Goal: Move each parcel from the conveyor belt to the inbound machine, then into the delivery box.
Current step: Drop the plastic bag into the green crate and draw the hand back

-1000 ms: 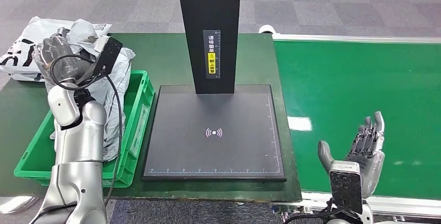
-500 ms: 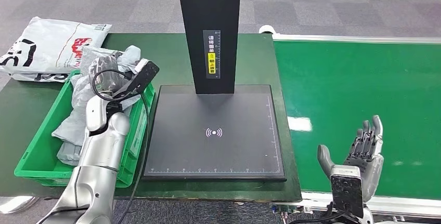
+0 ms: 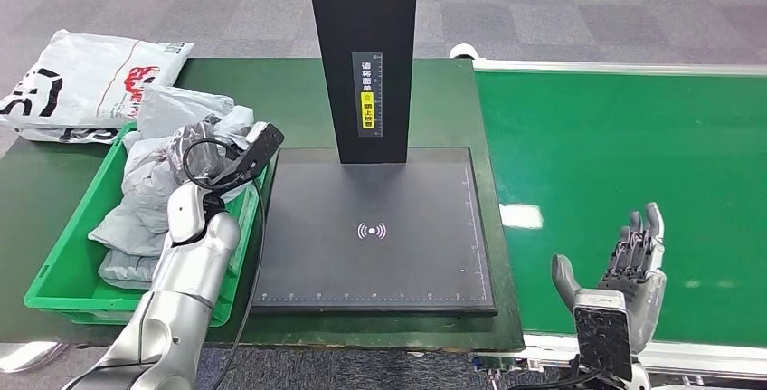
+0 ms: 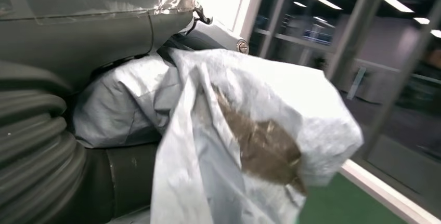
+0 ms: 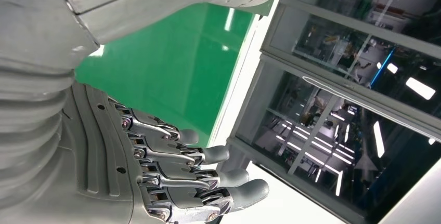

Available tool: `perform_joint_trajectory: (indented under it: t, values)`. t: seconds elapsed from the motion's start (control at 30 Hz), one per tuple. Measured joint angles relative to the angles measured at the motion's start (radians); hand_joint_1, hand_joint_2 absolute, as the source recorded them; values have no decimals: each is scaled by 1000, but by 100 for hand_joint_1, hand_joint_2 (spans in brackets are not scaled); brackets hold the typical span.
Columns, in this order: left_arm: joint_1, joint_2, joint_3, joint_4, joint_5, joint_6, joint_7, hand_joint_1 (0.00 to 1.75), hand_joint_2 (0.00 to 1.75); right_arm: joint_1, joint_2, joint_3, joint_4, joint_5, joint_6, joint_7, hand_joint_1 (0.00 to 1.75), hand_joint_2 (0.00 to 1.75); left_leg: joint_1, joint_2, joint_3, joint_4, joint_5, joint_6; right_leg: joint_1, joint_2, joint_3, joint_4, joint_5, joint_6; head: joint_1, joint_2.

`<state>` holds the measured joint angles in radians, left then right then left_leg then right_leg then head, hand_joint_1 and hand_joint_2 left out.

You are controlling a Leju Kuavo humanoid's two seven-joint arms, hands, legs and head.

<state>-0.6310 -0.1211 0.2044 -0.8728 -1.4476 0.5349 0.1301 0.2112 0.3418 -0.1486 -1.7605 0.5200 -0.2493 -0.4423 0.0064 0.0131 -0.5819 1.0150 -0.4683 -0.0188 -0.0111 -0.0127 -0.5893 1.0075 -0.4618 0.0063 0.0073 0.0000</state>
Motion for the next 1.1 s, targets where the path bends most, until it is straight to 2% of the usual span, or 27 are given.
perform_joint_trajectory:
  t: [0.17,0.4,0.87,1.0,1.03,1.1]
  values:
    - [0,37,52,30,-75,50,75,175,175,-3,0,0,0,4,6,3,0,175,0,1,1,0,0,0,0,0,0,0,0,0,0,0]
    - [0,57,99,54,-92,55,76,175,175,-5,0,0,0,7,6,5,0,175,0,0,1,0,0,0,1,0,1,0,0,0,0,0]
    - [0,62,110,73,-93,58,76,175,175,-7,0,0,0,7,7,5,0,175,0,0,1,0,0,0,1,0,1,0,0,0,0,0]
    - [0,64,113,75,-103,61,100,1,175,-7,0,0,1,9,10,5,0,175,0,0,1,0,0,0,1,0,1,0,0,0,0,0]
    - [0,67,120,76,-108,66,116,0,175,-8,0,0,1,9,13,6,0,175,0,0,1,0,0,0,1,0,1,0,0,0,0,0]
    - [0,75,146,79,-113,86,139,0,87,-14,0,0,5,12,17,7,0,175,0,2,1,0,0,-1,1,1,1,0,0,0,0,0]
